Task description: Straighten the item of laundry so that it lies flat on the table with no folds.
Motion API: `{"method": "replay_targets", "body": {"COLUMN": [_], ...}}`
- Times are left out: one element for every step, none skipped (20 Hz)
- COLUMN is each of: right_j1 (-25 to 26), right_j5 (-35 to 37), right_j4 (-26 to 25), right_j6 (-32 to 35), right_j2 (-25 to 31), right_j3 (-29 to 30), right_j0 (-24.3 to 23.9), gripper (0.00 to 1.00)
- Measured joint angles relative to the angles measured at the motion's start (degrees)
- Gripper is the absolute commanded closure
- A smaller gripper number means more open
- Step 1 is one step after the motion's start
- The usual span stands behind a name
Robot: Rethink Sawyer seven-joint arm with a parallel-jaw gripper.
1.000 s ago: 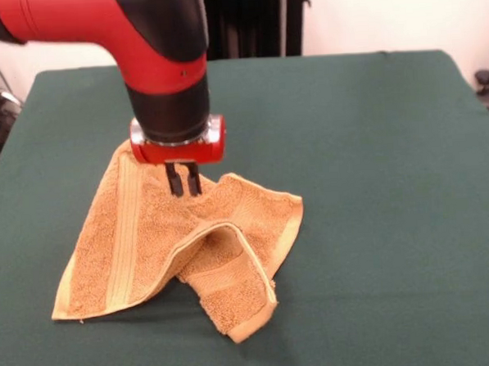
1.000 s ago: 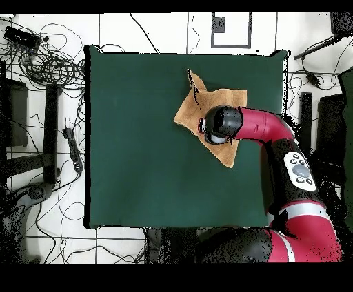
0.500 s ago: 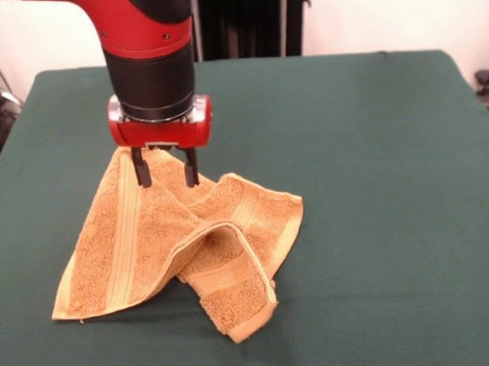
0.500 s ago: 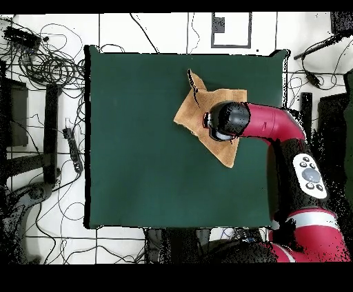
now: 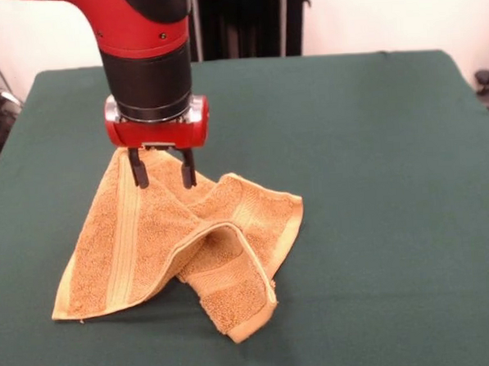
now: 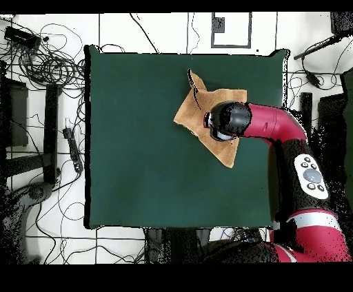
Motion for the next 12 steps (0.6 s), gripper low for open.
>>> {"method": "replay_targets", "body": {"right_j1": [0.00,0.01,0.06,0.11,0.29,0.59,0.91,1.29,1.72,2.61,3.37,4.25], "right_j5": [-0.18,-0.28,-0.55,-0.68,-1.01,-1.41,-1.82,-2.30,-2.85,-3.97,-4.92,-5.92], "right_j4": [0.00,0.00,0.00,-0.01,0.00,-0.05,-0.20,-0.40,-0.70,-1.39,-1.93,-2.46], "right_j6": [0.00,0.00,0.00,0.00,0.00,0.00,0.00,0.00,0.00,0.00,0.00,0.00], "right_j2": [0.00,0.01,0.01,0.00,0.00,0.00,0.01,0.01,0.01,0.01,0.00,0.02], "right_j3": [0.00,0.00,-0.04,-0.07,-0.21,-0.42,-0.65,-0.91,-1.20,-1.83,-2.40,-3.04], "right_j0": [0.00,0.01,0.01,0.01,0.00,0.01,0.01,0.01,0.01,0.01,0.01,0.00], "gripper": [0.00,0.00,0.00,0.00,0.00,0.00,0.00,0.00,0.00,0.00,0.00,0.00]}}
